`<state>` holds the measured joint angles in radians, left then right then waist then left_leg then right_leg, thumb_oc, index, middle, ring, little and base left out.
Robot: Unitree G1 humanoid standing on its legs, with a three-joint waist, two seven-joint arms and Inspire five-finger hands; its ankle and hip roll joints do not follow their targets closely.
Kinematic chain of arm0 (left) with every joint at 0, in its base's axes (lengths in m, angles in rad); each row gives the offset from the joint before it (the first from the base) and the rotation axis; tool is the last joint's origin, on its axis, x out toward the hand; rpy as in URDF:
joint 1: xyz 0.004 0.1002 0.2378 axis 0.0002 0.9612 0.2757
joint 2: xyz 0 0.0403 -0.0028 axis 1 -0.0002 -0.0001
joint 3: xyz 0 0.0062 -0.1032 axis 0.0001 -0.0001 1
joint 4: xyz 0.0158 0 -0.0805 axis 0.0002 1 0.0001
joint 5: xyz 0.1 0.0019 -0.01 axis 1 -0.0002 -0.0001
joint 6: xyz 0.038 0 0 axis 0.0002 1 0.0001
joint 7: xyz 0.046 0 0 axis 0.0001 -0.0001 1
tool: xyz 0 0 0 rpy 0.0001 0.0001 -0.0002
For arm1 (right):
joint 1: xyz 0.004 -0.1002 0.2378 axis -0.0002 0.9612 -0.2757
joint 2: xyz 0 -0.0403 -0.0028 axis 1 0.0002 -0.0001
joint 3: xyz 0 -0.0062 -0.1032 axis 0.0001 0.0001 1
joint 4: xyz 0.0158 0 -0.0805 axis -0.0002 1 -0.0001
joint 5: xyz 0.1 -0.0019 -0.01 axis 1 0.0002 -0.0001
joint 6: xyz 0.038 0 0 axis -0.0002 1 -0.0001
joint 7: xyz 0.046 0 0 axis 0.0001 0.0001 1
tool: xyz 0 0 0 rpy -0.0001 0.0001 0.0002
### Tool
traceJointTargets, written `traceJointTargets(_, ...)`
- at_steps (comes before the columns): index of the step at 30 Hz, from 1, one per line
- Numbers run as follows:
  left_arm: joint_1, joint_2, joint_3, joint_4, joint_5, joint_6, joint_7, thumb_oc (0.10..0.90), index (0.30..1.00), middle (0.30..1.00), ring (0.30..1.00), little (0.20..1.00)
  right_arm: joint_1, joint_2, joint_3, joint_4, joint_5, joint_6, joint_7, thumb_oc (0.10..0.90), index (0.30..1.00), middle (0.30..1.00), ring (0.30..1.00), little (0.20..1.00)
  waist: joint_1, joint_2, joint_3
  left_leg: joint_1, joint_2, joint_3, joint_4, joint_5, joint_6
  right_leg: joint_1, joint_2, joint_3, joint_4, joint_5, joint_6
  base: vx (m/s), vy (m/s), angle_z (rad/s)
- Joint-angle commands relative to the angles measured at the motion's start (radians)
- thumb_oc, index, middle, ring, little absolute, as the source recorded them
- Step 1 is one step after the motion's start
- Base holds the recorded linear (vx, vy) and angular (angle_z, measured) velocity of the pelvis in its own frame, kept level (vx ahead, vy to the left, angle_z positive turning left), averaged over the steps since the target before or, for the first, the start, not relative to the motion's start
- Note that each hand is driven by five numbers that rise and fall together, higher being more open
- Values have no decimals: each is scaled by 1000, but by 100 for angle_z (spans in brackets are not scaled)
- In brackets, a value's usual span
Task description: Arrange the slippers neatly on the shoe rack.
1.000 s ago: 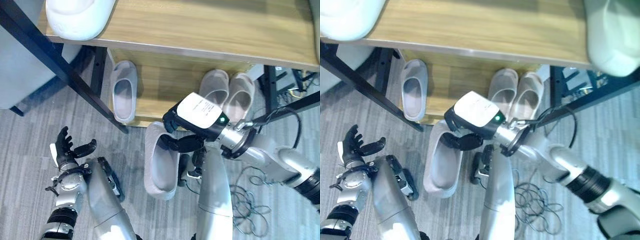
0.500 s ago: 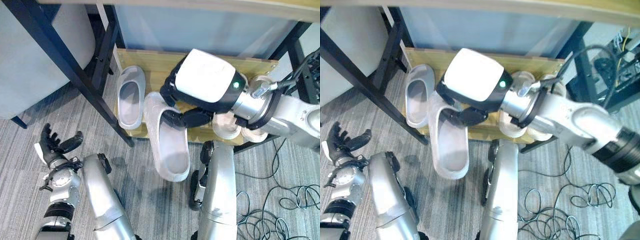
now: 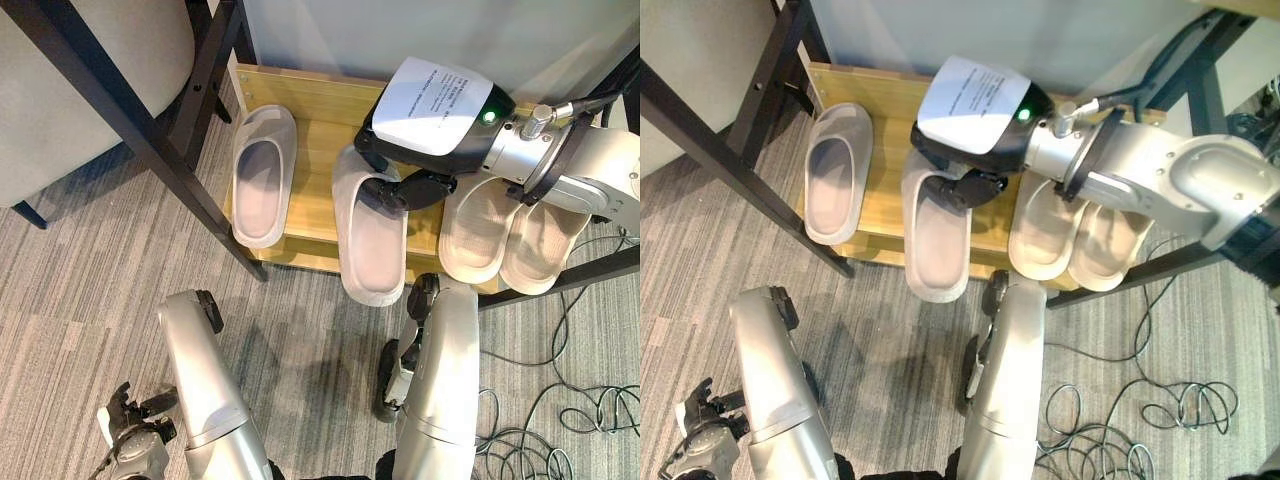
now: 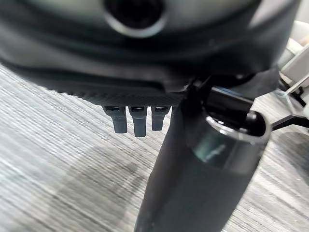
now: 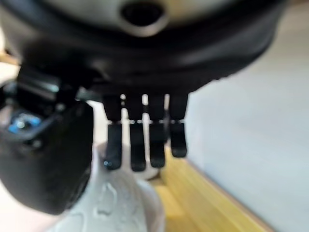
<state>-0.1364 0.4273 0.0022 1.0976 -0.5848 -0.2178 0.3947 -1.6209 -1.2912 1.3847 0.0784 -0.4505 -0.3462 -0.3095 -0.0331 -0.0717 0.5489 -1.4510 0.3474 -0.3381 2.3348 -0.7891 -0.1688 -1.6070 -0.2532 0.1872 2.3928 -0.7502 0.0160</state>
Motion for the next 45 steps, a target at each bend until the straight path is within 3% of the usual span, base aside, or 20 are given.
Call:
traceJointTargets(1, -41, 56, -59, -20, 44, -67, 15, 800, 900, 900, 900, 900, -142, 9, -137, 10, -12, 32, -125, 400, 300, 300, 300, 300, 51, 56, -30, -83, -29, -77, -46, 1, 132, 37, -14, 108, -5, -113, -74, 0, 0, 0)
traceJointTargets(13, -20, 74, -55, 49, 30, -51, -26, 800, 900, 900, 900, 900, -315, 88, 14, 152, -112, 70, -149, 400, 300, 300, 300, 300, 70, 65, -30, -84, -42, -94, -48, -1, 133, 37, -15, 120, -2, -118, -75, 12, -2, 2)
traceJointTargets(23, 5, 112, -34, 143, 96, -23, -44, 800, 900, 900, 900, 900, -322, 106, 15, 198, -164, 79, -157, 400, 300, 300, 300, 300, 81, 61, -30, -83, -46, -91, -67, 0, 129, 37, -19, 134, -5, -119, -75, 36, -7, 0)
traceJointTargets(27, 10, 107, -41, 154, 114, -10, -57, 800, 900, 900, 900, 900, -333, 122, 8, 209, -138, 79, -158, 400, 300, 300, 300, 300, 82, 71, -30, -80, -46, -91, -70, -1, 127, 37, -18, 141, -1, -120, -76, 30, -12, 1)
traceJointTargets(40, 22, 121, -77, 128, 141, -27, -62, 800, 900, 900, 900, 900, -356, 142, -10, 302, -75, 85, -153, 400, 300, 300, 300, 300, 94, 64, -40, -82, -59, -94, -78, -1, 120, 37, -25, 160, 2, -122, -78, 19, -9, 2)
traceJointTargets(41, 23, 121, -79, 126, 146, -27, -62, 800, 900, 900, 900, 900, -359, 140, -6, 309, -73, 83, -149, 800, 900, 900, 900, 900, 95, 64, -40, -83, -61, -95, -77, -2, 119, 37, -26, 162, 3, -122, -77, 26, -8, 3)
traceJointTargets(45, 27, 120, -86, 139, 168, -24, -63, 800, 900, 900, 900, 900, -352, 148, -11, 349, -46, 77, -142, 800, 900, 900, 900, 900, 98, 65, -41, -84, -66, -99, -74, -2, 118, 37, -28, 167, 3, -118, -74, 5, -1, 1)
